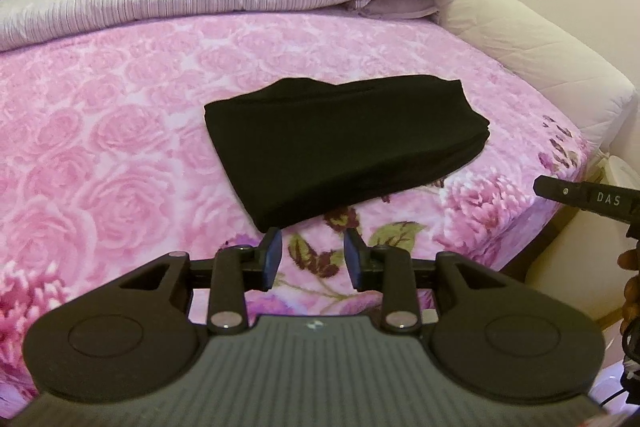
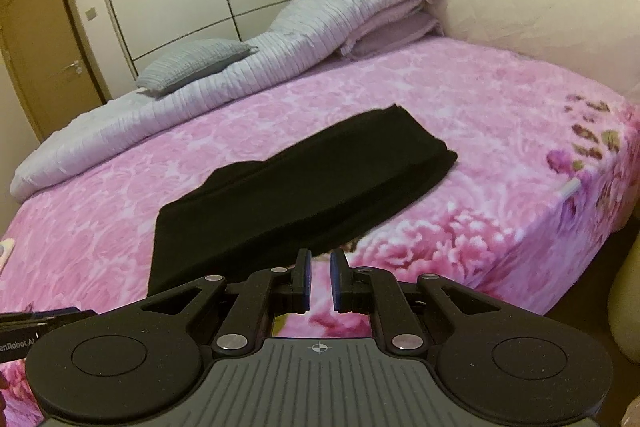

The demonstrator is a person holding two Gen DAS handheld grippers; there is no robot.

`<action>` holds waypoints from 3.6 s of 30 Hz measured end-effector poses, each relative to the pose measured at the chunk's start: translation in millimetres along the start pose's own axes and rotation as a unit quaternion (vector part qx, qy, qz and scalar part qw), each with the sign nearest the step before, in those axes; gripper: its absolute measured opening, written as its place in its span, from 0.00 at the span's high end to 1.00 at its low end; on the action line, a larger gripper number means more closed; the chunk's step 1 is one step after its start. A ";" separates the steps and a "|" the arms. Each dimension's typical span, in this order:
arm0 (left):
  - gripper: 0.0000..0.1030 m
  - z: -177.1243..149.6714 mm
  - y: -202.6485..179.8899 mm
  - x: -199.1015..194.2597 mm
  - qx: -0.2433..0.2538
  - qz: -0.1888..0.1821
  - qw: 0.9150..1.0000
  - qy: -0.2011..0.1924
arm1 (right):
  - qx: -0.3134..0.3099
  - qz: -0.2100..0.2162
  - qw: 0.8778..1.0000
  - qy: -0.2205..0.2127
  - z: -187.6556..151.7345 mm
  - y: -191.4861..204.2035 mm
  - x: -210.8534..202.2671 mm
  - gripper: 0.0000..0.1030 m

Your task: Fold clothes

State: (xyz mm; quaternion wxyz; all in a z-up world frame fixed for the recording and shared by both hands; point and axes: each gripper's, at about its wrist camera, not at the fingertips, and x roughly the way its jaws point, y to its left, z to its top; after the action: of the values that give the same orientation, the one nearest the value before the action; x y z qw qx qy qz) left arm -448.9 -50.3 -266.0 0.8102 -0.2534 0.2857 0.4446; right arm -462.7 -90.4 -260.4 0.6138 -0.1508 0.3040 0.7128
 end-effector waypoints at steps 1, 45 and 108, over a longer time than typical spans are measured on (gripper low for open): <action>0.71 -1.1 -0.5 -3.0 0.001 0.000 1.000 -0.002 | -0.005 0.001 1.000 -0.001 -0.3 2.3 -3.5 0.90; 0.69 12.8 136.2 135.9 -0.294 -0.070 0.950 0.085 | -0.257 0.067 0.964 0.018 -26.6 23.8 134.8 0.87; 0.68 84.8 19.9 251.6 -0.231 -0.235 0.943 0.049 | 0.362 0.210 0.908 0.028 37.7 -181.4 242.0 0.82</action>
State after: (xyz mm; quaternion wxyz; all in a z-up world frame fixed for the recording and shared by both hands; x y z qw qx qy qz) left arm -334.9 160.4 -382.1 0.7961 -0.5149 0.1463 0.2822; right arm -330.0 133.7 -418.8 0.4532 0.1294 0.5832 0.6617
